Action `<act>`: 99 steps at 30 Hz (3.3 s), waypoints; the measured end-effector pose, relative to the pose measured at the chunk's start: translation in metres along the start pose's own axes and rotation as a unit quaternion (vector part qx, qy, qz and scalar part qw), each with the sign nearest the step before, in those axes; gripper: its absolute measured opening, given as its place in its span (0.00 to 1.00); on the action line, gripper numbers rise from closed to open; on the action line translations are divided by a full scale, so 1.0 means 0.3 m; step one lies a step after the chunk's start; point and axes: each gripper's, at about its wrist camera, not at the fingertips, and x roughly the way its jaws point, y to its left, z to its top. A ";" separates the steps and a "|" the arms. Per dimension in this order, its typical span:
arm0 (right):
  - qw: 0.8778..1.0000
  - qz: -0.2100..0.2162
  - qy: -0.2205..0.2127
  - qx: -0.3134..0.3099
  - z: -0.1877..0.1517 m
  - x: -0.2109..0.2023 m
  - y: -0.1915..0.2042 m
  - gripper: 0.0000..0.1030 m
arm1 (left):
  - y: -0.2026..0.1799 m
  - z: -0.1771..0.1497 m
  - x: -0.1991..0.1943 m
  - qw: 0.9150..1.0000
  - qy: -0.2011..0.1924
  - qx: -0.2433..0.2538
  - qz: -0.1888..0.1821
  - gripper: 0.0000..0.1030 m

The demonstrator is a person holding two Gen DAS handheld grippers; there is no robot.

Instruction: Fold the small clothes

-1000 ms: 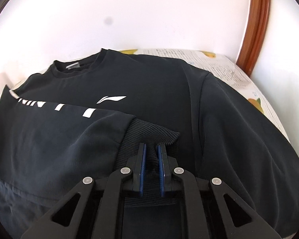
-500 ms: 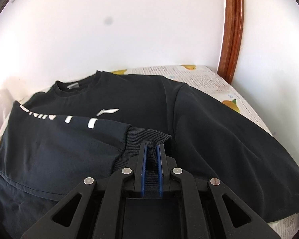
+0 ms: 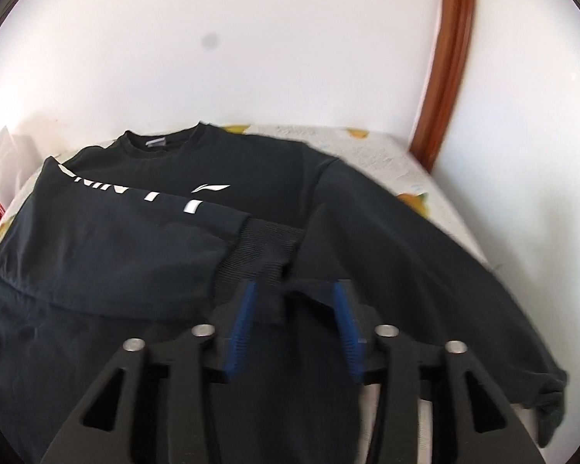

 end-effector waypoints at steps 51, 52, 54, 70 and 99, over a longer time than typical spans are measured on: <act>0.982 0.110 -0.118 -0.099 0.315 -0.215 0.505 0.12 | 0.034 -0.046 -0.004 0.999 -0.022 -0.032 0.020 0.95; 0.980 0.120 -0.112 -0.110 0.317 -0.196 0.582 0.12 | 0.034 -0.047 -0.004 0.999 -0.023 -0.031 0.019 0.95; 0.977 0.137 -0.099 -0.130 0.311 -0.155 0.707 0.12 | 0.035 -0.046 -0.003 0.999 -0.024 -0.031 0.017 0.95; 0.974 0.123 0.002 -0.190 0.201 0.139 0.894 0.76 | 0.037 -0.048 -0.005 0.999 -0.025 -0.030 0.009 0.96; 0.997 0.064 0.018 -0.042 0.054 0.061 0.353 0.68 | -0.285 0.100 -0.189 0.988 -0.084 0.129 -0.019 0.90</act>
